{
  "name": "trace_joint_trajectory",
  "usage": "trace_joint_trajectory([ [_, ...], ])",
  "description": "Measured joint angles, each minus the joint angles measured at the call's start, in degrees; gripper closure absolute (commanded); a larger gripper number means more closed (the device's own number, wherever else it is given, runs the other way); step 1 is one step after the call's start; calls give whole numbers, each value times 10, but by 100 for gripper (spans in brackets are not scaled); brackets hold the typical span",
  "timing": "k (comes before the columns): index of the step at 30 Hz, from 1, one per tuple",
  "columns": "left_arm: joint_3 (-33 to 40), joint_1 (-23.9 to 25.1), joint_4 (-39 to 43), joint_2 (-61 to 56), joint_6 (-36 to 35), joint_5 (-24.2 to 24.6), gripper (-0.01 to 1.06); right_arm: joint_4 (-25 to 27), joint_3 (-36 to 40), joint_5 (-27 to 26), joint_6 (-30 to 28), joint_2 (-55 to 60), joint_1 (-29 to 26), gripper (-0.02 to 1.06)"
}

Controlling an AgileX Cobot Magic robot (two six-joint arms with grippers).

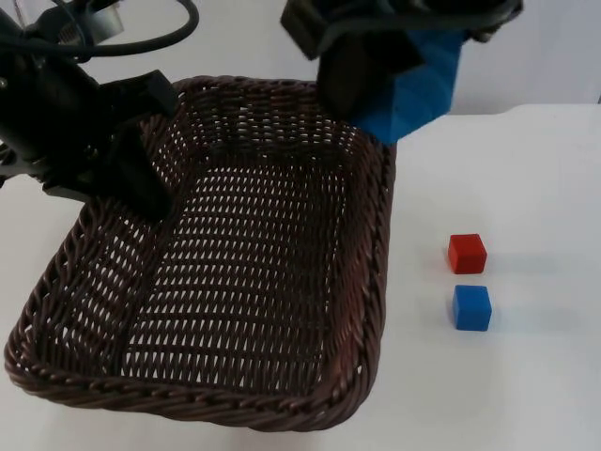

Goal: Pick up the basket with the left hand and place the largest block into the basket with the right hand.

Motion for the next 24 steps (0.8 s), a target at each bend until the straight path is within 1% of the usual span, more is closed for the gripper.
trace_joint_trajectory([
  [2,0,0,0,0,0,0,105,19,0,-6,-32,17,0,105],
  [3,0,0,0,0,0,0,105,19,0,-6,-32,17,0,105],
  [5,0,0,0,0,0,0,105,42,0,-28,-65,43,0,105],
  [8,0,0,0,0,0,0,105,48,0,-47,-86,68,0,105],
  [11,0,0,0,0,0,0,105,49,0,-81,-106,99,0,105],
  [12,0,0,0,0,0,0,105,49,0,-81,-106,99,0,105],
  [16,0,0,0,0,0,0,105,49,0,-135,-121,128,0,105],
  [17,0,0,0,0,0,0,105,49,0,-135,-121,128,0,105],
  [19,0,0,0,0,0,-1,105,49,0,-154,-123,136,0,105],
  [23,0,0,0,0,0,-1,105,52,0,-159,-123,140,0,104],
  [24,0,0,0,0,0,-1,105,52,0,-160,-123,140,0,101],
])
